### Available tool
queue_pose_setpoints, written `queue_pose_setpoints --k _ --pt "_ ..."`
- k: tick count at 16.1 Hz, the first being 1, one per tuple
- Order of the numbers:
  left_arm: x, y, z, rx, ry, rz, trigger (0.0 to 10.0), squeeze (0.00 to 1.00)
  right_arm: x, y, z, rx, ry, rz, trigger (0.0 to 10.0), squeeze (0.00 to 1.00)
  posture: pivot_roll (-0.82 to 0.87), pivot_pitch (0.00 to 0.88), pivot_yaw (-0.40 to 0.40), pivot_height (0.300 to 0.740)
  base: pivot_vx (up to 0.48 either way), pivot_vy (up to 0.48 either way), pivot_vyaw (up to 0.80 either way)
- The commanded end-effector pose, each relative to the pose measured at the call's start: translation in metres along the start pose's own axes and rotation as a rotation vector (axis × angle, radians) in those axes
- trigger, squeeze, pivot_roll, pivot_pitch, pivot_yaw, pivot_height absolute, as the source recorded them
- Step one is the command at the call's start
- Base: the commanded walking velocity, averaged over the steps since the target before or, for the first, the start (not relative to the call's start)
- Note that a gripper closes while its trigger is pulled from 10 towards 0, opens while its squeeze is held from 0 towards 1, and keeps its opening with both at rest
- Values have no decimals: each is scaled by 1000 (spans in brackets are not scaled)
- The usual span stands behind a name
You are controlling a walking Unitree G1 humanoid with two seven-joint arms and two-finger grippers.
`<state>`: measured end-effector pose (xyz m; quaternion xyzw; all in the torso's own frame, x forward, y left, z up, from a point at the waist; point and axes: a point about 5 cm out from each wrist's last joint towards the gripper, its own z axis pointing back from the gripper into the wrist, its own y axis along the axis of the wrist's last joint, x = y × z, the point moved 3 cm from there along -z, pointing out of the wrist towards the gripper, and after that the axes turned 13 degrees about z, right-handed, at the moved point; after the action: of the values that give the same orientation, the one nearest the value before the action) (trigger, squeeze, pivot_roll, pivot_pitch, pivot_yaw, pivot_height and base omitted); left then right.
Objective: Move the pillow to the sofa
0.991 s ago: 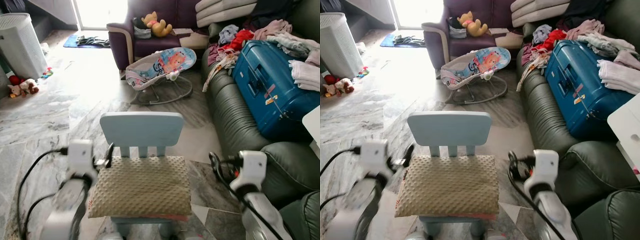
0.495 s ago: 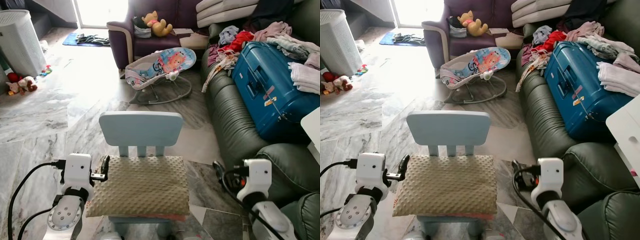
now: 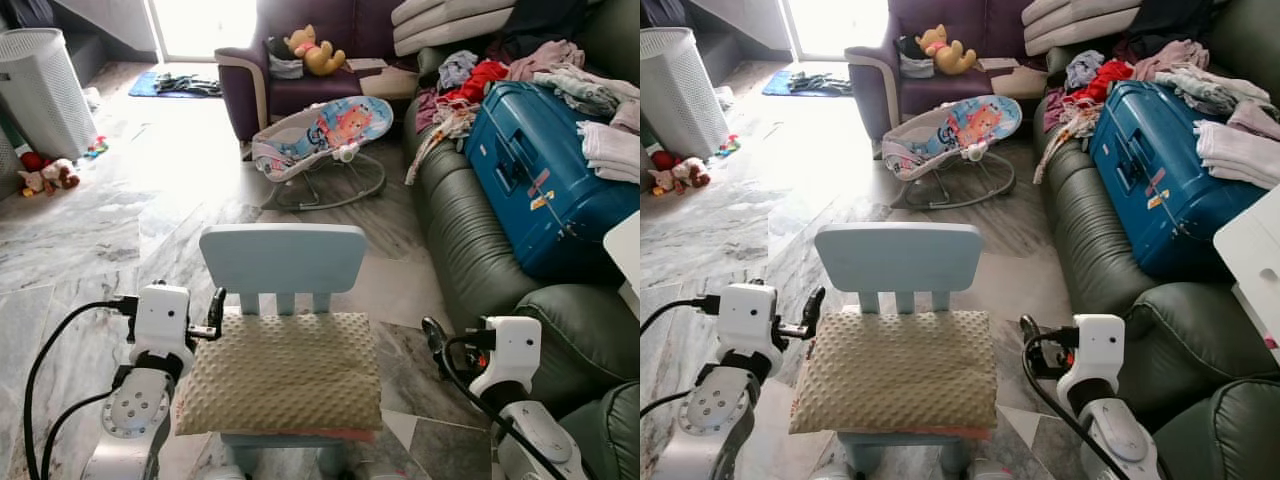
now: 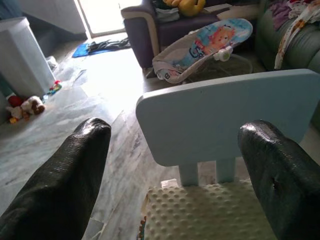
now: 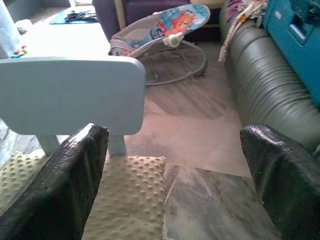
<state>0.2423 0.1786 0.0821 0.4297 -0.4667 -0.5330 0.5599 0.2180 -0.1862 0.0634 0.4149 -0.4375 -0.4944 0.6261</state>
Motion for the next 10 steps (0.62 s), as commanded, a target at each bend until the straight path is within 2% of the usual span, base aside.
queue_pose_setpoints --k 1,3,10 --pt "-2 -2 0 -6 18 -1 10000 0 2 5 0 21 -3 4 10000 0 -24 0 -11 740 0 0 0" --pt "-4 -2 -1 -3 38 4 10000 0 2 5 -2 21 4 5 10000 0 -18 0 -15 740 0 0 0" --pt "-4 0 -5 1 44 -23 10000 0 -1 5 -3 26 17 3 10000 0 -24 0 -11 674 0 0 0"
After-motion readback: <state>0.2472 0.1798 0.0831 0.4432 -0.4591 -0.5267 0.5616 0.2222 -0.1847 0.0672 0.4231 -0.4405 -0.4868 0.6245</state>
